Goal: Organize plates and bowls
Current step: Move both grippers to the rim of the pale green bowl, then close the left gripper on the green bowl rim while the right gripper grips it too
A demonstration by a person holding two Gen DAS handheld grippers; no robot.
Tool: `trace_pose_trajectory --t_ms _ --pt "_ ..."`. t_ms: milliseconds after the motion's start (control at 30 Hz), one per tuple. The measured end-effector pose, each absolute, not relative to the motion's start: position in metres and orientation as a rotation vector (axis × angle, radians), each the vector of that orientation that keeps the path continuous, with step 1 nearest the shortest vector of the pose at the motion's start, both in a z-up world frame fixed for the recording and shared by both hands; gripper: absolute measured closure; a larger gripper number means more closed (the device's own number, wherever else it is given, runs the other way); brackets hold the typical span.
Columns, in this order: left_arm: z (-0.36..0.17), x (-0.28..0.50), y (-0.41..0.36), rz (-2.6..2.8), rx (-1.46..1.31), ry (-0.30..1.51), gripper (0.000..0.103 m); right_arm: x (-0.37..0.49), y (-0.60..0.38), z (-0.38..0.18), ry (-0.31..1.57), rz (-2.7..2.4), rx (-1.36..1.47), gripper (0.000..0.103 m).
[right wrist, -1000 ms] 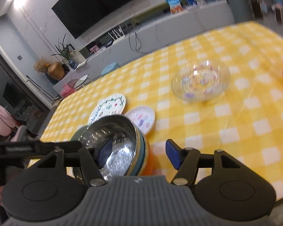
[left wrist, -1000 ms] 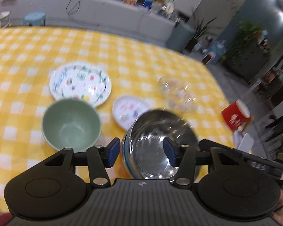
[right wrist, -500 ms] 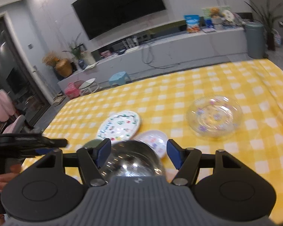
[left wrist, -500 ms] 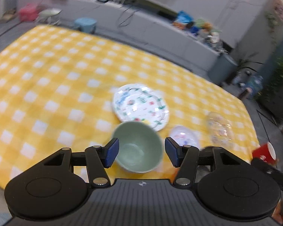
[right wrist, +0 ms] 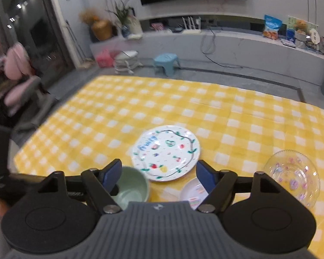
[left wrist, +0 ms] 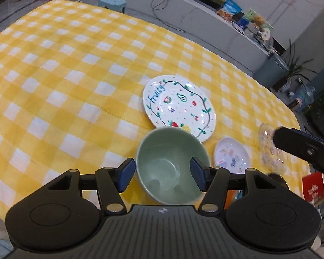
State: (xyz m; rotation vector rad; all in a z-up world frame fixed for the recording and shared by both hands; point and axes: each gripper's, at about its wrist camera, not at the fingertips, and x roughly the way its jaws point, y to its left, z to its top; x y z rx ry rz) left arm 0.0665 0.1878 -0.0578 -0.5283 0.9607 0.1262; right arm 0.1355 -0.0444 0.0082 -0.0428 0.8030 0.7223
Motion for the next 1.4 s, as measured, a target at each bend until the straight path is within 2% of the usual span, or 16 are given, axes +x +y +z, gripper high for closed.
trace_pose_trajectory --t_ms 233,400,500,600,867,1000,1133,1167,1267,1400 --pt "-0.071 0.071 0.196 0.145 -0.571 1.005 0.039 0.161 -0.007 -0.02 0.981 0.737 -0.14 0.03" --pt "-0.075 0.071 0.2 0.166 -0.592 0.998 0.042 0.171 0.013 -0.04 1.091 0.743 -0.152 0.042" --pt "-0.081 0.074 0.201 0.195 -0.596 1.02 0.051 0.169 0.026 -0.048 1.122 0.742 -0.2 0.045" --pt "-0.089 0.078 0.202 0.211 -0.605 1.054 0.054 0.171 0.034 -0.057 1.161 0.735 -0.228 0.051" --pt "-0.097 0.08 0.203 0.223 -0.624 1.097 0.061 0.179 0.043 -0.076 1.23 0.716 -0.256 0.057" --pt "-0.096 0.08 0.199 0.234 -0.586 1.101 0.066 0.177 0.049 -0.082 1.253 0.717 -0.29 0.064" --pt "-0.096 0.08 0.198 0.245 -0.575 1.097 0.071 0.174 0.057 -0.092 1.283 0.718 -0.318 0.078" --pt "-0.097 0.08 0.199 0.251 -0.575 1.097 0.075 0.173 0.059 -0.093 1.29 0.723 -0.313 0.078" --pt "-0.097 0.08 0.2 0.247 -0.575 1.093 0.076 0.171 0.061 -0.095 1.288 0.733 -0.297 0.084" --pt "-0.097 0.081 0.197 0.215 -0.575 1.09 0.089 0.169 0.061 -0.094 1.276 0.721 -0.291 0.086"
